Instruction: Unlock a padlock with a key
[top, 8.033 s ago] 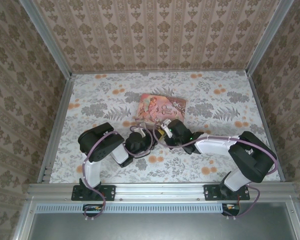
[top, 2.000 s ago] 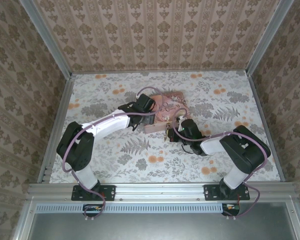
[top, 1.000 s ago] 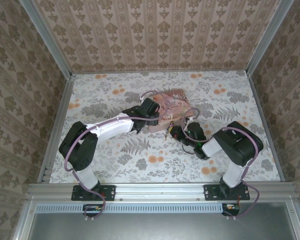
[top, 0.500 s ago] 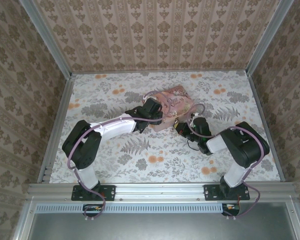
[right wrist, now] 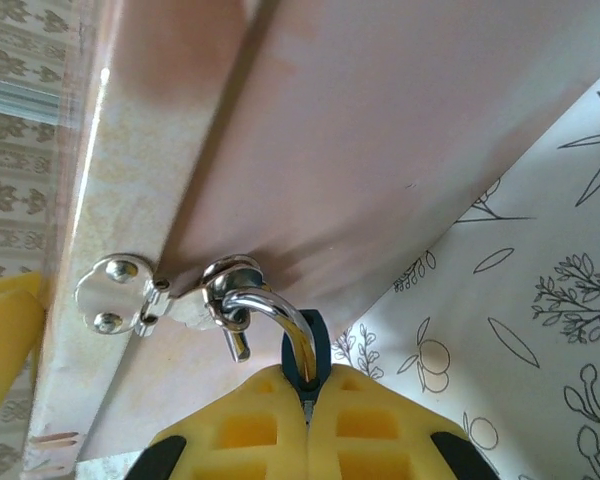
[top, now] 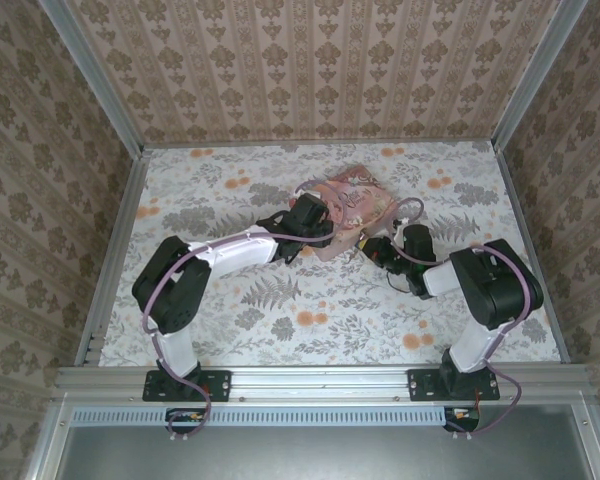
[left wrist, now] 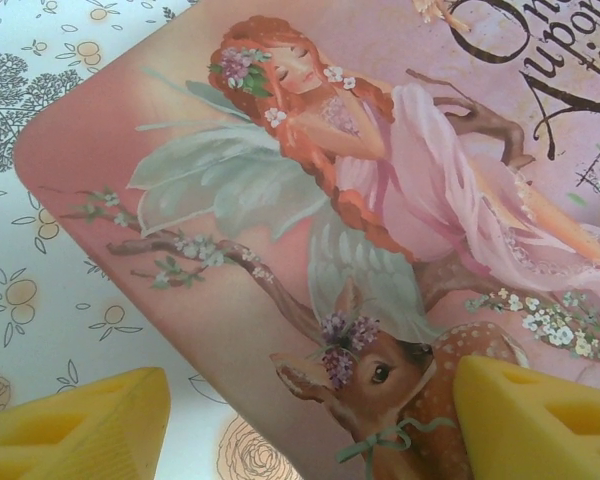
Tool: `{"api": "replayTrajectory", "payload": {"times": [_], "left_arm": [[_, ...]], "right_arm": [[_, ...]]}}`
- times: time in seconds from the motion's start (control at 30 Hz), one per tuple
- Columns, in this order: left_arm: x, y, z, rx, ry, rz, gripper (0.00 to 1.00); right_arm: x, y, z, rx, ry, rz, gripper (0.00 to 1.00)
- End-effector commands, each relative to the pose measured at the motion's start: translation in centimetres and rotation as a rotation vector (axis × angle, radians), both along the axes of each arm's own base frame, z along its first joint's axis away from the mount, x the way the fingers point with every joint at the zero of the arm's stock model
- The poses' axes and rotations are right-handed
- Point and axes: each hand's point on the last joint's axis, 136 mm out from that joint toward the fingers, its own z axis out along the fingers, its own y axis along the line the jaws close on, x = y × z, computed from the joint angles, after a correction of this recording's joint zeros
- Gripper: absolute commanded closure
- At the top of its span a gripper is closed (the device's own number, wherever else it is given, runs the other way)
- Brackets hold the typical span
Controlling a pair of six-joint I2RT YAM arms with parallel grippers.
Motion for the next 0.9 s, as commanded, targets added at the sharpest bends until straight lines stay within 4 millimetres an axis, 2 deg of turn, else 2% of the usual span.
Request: {"api": "replayTrajectory", "payload": {"times": [0.0, 0.17, 0.3, 0.47, 0.57, 0.77, 0.87], "left_arm": [[-4.9, 6.5, -9.0, 0.323, 0.274, 0.005, 0.25], [-4.9, 6.4, -9.3, 0.326, 0.280, 0.002, 0.26], [-4.9, 6.4, -9.5, 0.331, 0.285, -0.002, 0.27], [-5.1, 6.5, -9.8, 0.336, 0.294, -0.004, 0.27], [-5.2, 6.5, -10.1, 0.336, 0.301, -0.004, 0.28], [-5.3, 6.4, -10.2, 0.331, 0.308, -0.007, 0.29], [-5.3, 6.3, -10.2, 0.324, 0.310, -0.009, 0.29]], "right_arm": [[1.8, -2.0, 0.6, 0.061, -0.029, -0.096, 1.00], [2.3, -2.7, 0.6, 0.084, -0.027, -0.110, 1.00], [2.4, -3.2, 0.2, 0.018, -0.006, -0.110, 1.00], [3.2, -5.5, 0.1, -0.072, 0.010, -0.158, 1.00], [4.1, -6.5, 0.9, -0.121, -0.008, -0.165, 1.00], [5.1, -7.3, 1.4, -0.193, -0.027, -0.150, 1.00], [4.9, -6.4, 1.5, -0.151, -0.029, -0.111, 1.00]]}}
